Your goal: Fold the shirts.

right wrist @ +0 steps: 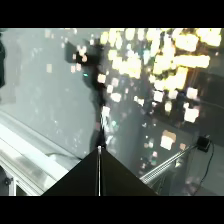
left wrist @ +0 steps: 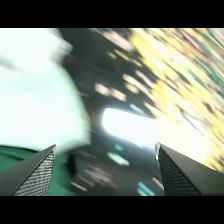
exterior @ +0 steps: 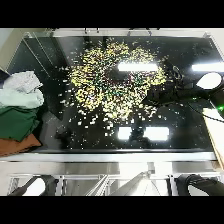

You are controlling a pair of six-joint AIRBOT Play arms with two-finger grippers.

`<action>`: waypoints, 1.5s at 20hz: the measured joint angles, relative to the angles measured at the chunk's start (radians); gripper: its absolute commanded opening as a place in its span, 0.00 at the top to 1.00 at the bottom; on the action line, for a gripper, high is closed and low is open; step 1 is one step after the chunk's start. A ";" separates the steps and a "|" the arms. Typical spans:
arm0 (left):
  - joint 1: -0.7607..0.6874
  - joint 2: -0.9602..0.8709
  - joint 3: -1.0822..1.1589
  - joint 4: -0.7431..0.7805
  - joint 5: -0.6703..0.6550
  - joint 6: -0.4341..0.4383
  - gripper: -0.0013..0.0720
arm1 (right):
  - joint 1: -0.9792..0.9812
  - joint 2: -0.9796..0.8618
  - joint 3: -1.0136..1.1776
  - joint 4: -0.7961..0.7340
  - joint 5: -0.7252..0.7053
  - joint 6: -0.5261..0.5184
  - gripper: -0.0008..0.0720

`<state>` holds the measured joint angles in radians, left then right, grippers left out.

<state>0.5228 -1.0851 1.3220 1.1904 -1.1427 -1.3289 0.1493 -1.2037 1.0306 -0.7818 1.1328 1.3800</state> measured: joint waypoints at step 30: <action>-0.130 -0.983 0.763 0.222 0.190 0.157 0.94 | 0.001 -0.043 -0.001 0.000 -0.005 0.000 0.97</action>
<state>0.3923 -2.0682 2.0846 1.4124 -0.9531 -1.1721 0.1505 -1.2472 1.0294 -0.7818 1.1282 1.3796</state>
